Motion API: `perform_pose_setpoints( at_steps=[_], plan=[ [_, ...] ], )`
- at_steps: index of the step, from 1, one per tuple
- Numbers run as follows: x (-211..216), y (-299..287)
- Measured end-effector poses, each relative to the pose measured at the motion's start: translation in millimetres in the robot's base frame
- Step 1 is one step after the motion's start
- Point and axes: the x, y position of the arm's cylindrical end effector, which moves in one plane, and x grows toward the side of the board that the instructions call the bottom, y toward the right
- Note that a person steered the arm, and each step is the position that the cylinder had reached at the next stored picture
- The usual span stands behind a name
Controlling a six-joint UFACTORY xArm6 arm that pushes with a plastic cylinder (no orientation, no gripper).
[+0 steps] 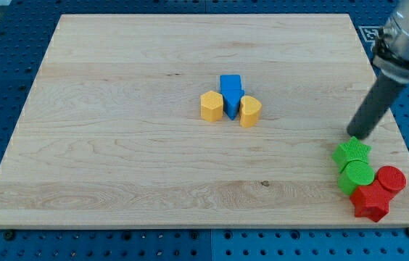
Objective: Point your arm to the center
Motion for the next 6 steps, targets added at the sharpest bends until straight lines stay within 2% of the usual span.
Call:
perform_pose_setpoints(
  at_steps=[1, 3, 4, 5, 6],
  plan=[
    [-47.4, -35.0],
    [-48.8, -44.4],
    [-36.5, -43.0],
    [-25.6, -77.7],
    [-25.6, -139.5]
  ],
)
